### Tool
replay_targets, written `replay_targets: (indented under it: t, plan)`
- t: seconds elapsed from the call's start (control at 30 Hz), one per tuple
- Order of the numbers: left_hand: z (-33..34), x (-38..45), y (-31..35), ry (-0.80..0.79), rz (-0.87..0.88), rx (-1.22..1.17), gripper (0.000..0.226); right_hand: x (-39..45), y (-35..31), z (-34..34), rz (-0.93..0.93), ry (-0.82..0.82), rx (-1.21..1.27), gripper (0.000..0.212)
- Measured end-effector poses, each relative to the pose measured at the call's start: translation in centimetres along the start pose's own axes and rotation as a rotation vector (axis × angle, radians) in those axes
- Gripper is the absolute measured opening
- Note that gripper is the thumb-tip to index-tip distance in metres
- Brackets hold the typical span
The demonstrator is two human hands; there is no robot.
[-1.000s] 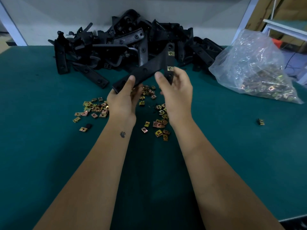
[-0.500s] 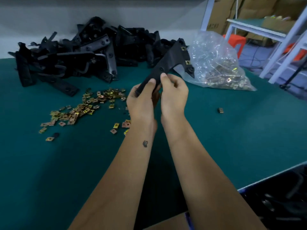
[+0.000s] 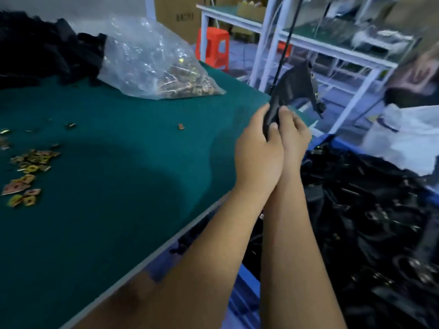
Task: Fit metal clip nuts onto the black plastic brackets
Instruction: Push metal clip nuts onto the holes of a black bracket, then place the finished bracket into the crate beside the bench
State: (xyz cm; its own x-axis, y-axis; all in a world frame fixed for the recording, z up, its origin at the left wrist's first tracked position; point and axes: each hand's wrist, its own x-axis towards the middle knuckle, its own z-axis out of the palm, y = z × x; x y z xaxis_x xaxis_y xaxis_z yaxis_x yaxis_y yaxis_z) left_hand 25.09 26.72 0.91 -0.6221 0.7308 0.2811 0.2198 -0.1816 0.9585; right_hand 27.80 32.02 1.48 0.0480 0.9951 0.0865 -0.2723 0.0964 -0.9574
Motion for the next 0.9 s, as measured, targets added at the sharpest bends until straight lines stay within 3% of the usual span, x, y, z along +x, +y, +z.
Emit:
replay_targets:
  t: [0.17, 0.4, 0.57, 0.63, 0.9]
  plan:
    - [3.3, -3.5, -3.9, -0.374, -0.081, 0.111, 0.049, 0.6, 3.5, -7.8, 0.064, 0.172, -0.163, 0.029]
    - [3.2, -6.7, -10.8, -0.678, -0.401, 0.274, 0.055, 0.4, 9.5, -13.8, 0.41, 0.07, -0.743, 0.029]
    - [3.5, -7.2, -12.4, -0.87, -0.495, 0.292, 0.062, 0.5, 9.6, -14.5, 0.479, 0.131, -1.043, 0.025]
    - [3.4, -7.2, -12.6, -0.928, -0.537, 0.295, 0.059, 0.6, 9.6, -14.8, 0.449, 0.198, -1.128, 0.014]
    - [2.6, -6.9, -12.5, -0.965, -0.513, 0.293, 0.047, 0.7, 9.8, -14.9, 0.322, 0.272, -1.218, 0.009]
